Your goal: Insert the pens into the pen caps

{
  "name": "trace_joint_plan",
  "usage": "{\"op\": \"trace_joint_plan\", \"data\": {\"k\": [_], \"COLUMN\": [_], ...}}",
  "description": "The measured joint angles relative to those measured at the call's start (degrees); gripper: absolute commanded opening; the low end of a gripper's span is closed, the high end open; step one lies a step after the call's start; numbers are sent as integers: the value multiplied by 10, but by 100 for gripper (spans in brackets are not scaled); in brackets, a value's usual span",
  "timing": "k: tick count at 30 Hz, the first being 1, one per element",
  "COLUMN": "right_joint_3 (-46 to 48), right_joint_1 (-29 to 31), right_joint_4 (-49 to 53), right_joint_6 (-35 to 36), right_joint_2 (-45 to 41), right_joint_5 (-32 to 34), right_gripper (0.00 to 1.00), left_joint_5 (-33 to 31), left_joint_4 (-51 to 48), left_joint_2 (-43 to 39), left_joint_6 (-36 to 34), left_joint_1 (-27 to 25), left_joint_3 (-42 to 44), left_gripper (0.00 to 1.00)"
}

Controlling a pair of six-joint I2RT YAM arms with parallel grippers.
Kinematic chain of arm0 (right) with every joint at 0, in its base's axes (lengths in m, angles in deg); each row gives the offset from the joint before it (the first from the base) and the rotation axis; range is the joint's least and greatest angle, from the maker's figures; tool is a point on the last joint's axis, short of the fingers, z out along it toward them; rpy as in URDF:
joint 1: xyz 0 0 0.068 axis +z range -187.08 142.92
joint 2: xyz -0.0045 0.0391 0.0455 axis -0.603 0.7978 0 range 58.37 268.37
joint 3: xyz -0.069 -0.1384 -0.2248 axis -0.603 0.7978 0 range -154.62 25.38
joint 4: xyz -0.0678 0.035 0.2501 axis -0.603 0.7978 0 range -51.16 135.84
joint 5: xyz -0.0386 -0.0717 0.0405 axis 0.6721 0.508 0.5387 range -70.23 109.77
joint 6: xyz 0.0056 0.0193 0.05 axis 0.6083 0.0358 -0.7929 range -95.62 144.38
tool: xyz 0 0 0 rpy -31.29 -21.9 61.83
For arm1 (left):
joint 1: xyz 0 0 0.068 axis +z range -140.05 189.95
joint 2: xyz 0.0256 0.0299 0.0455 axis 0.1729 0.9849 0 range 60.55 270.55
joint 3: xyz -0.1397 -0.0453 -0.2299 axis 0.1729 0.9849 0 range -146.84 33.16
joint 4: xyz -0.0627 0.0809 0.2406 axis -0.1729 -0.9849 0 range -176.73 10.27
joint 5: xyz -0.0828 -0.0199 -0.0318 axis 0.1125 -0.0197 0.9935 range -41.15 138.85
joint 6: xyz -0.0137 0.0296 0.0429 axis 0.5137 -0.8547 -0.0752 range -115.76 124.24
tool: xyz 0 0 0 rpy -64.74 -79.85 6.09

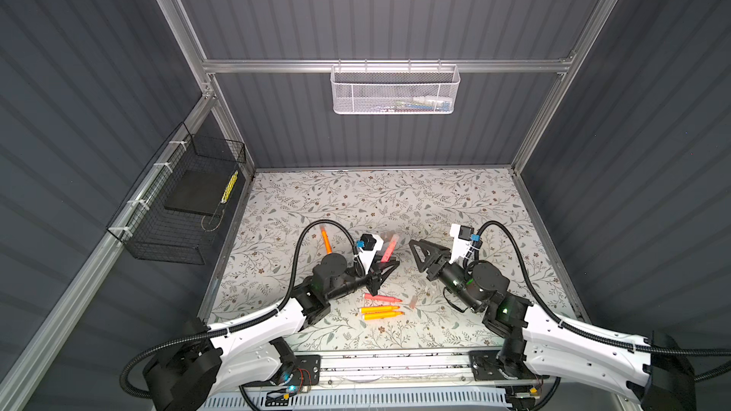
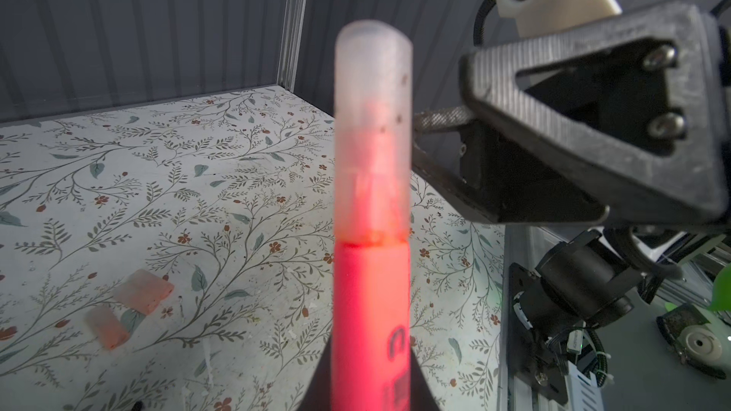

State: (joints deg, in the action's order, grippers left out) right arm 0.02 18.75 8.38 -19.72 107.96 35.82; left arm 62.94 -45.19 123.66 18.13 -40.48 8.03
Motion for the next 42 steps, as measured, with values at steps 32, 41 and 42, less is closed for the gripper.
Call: {"op": "trace_joint_plan", "data": {"k": [32,41,42], "right_joint_3": [-123,-123,-123], "right_joint_1": [4,9,9], "right_joint_4": [83,76,73], "right_joint_6": [19,20,20], "right_joint_2": [142,143,143], "right_joint_5": [-48,-31,-26], "right_gripper": [24,0,0], "left_joint_5": [18,-2,-5], "left_joint_4": [-22,-37,-41], "left_joint_2": [24,43,45], "left_joint_6": [-43,-28,-27], "left_joint_1": [0,-2,-3], "left_joint_3": [7,-18,-23], "left_gripper": [0,0,0]}}
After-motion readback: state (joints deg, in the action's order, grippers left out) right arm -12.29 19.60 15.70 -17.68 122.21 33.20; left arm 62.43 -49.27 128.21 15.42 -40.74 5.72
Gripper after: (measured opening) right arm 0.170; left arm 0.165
